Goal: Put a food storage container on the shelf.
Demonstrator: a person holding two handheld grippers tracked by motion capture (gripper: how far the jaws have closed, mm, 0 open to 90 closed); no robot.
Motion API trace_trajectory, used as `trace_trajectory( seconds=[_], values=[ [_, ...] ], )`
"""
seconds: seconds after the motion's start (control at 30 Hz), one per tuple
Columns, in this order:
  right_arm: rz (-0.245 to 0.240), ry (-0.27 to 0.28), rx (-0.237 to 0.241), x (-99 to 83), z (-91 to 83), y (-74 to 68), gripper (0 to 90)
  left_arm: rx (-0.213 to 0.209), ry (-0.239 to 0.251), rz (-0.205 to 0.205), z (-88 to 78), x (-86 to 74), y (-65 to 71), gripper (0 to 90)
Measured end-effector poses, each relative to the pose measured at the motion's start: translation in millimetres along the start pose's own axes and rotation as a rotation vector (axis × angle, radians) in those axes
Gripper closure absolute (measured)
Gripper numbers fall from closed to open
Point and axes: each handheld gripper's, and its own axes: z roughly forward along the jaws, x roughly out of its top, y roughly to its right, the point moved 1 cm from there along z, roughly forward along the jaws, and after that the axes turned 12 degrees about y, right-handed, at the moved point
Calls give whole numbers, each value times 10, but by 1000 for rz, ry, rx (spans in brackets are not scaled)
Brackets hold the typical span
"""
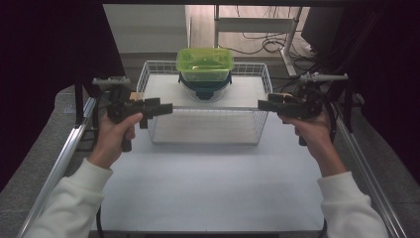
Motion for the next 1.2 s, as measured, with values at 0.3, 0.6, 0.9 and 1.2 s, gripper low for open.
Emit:
trace_trajectory(
  seconds=[0.3, 0.6, 0.9, 1.2],
  values=[
    [31, -21, 18, -597, -253, -37, 322, 58, -49, 39, -181, -614, -13, 228],
    [26, -72, -42, -1207, -320, 3, 317, 85, -91, 53, -199, -1071, -46, 230],
    [13, -141, -85, -1676, -333, 59, 308, 147, -187, 107, -125, -1468, -103, 229],
    [7, -186, -103, -1780, -258, 43, 283, 160, -222, 132, -88, -1592, -107, 219]
  ],
)
